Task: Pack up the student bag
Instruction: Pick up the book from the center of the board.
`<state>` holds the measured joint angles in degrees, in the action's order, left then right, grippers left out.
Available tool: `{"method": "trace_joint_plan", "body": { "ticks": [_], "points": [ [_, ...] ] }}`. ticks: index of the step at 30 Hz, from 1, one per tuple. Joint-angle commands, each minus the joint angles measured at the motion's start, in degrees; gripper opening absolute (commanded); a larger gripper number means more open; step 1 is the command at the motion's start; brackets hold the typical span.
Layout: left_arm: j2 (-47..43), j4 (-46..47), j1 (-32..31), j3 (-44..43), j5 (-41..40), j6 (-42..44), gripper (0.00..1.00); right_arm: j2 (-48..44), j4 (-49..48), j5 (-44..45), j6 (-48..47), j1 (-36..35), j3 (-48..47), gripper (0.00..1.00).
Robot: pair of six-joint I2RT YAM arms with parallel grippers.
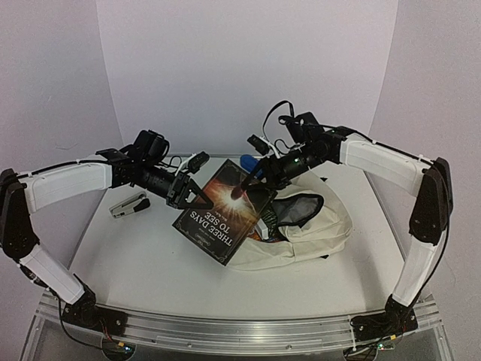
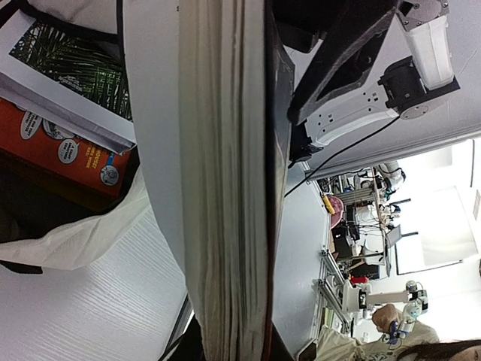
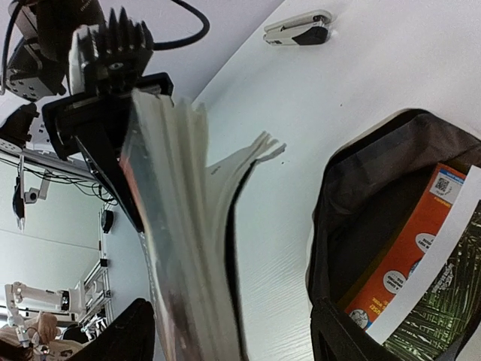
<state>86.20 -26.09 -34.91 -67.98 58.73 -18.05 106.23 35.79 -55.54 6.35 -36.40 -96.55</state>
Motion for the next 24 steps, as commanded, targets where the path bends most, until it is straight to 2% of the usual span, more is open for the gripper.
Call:
{"method": "trace_joint_plan", "body": {
  "ticks": [1,4,7,9,11,12,15,16,18,20,24],
  "points": [
    [0.3,1.8,-0.2,-4.0,3.3,1.6,0.00,1.6,0.7,-7.4,-0.9,-0.3,-1.0,0.66],
    [0.7,1.5,-0.2,-4.3,2.7,1.9,0.00,1.8,0.5,-9.5,-1.4,-0.3,-1.0,0.56],
    [1.3,0.8,-0.3,-4.7,-0.7,2.1,0.00,1.6,0.3,-11.1,-1.5,-0.3,-1.3,0.36],
    [1.7,-0.1,-0.2,-5.3,-7.0,0.7,0.07,1.4,0.1,-9.1,-0.4,-0.3,-2.1,0.18],
    [1.8,-0.6,-0.2,-5.7,-15.6,-1.5,0.18,0.7,-0.2,-4.5,1.3,-0.3,-3.2,0.03],
    [1.5,-0.5,-0.2,-5.5,-19.9,-2.6,0.25,0.2,-0.3,-1.3,2.0,-0.2,-3.7,0.00],
    [-2.0,2.4,1.4,-2.0,-32.4,-7.9,0.57,-1.8,-1.7,6.4,4.6,0.0,-4.5,0.00],
    [-3.3,4.3,3.0,-0.5,-33.7,-9.5,0.68,-2.9,-2.5,8.3,5.7,0.3,-4.4,0.00],
    [-6.3,8.2,6.5,3.0,-33.7,-13.4,0.83,-5.2,-5.7,11.8,7.9,0.9,-3.4,0.00],
    [-8.8,14.2,9.9,6.2,-30.6,-17.2,0.90,-8.6,-10.2,14.9,10.9,1.3,-1.0,0.00],
    [-10.8,26.1,10.5,9.7,-22.8,-20.7,0.94,-15.4,-23.4,19.6,18.4,1.6,6.3,0.00]
  ]
}}
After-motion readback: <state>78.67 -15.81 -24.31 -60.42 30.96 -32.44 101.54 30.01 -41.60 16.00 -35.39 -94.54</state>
